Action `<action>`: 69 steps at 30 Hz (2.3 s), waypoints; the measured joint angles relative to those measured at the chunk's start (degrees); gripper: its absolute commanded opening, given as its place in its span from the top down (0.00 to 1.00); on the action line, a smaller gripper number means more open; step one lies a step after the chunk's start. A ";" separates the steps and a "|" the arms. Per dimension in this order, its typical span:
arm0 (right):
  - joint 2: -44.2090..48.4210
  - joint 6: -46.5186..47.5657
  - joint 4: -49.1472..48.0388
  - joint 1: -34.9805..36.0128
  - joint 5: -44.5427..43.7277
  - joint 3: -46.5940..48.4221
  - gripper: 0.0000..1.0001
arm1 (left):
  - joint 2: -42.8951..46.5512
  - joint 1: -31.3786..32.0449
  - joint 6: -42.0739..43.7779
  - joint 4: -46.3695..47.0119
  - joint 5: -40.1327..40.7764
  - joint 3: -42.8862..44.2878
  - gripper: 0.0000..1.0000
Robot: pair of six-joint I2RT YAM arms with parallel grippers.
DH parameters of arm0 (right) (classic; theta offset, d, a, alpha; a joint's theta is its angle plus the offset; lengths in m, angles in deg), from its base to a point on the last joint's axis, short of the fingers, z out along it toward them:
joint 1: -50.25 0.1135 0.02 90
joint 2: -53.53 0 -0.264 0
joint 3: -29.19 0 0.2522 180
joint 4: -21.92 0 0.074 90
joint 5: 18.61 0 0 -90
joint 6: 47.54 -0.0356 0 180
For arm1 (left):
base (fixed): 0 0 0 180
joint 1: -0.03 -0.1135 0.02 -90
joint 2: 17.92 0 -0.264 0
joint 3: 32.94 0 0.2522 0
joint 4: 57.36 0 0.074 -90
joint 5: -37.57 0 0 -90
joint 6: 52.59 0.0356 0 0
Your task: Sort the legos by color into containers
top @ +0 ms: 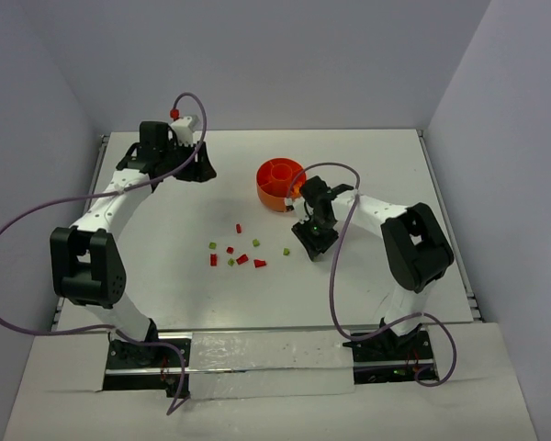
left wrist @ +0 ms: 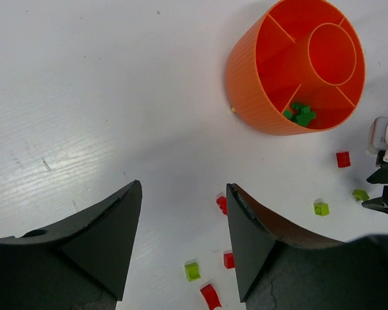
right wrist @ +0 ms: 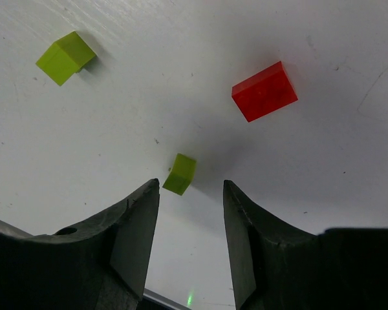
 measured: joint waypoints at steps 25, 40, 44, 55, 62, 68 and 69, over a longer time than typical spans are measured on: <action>2.17 0.29 0.89 -0.78 2.67 1.11 0.88 | 1.91 -1.20 6.90 -0.93 2.71 -5.77 0.28; 4.45 -0.17 -1.42 -10.82 7.61 30.61 0.88 | 5.09 -1.57 13.83 -2.02 -1.72 -12.32 0.32; -2.68 -2.10 -2.94 -11.33 7.22 39.49 0.88 | 5.09 -1.77 17.14 -5.35 -3.79 -12.31 0.32; -19.33 -4.11 -3.08 -11.33 6.94 53.34 0.86 | 5.18 -1.86 20.37 -9.95 -4.71 -12.33 0.32; -22.19 -4.60 -3.21 -11.33 7.79 55.75 0.85 | 5.18 -1.90 20.37 -10.83 -4.13 -12.32 0.32; -22.83 -5.74 -3.23 -11.31 8.64 55.75 0.82 | 4.55 -1.90 20.33 -11.11 -3.46 -11.93 0.33; -22.96 -5.85 -3.21 -11.31 8.71 55.75 0.81 | 4.19 -1.90 20.29 -11.15 -3.29 -11.62 0.33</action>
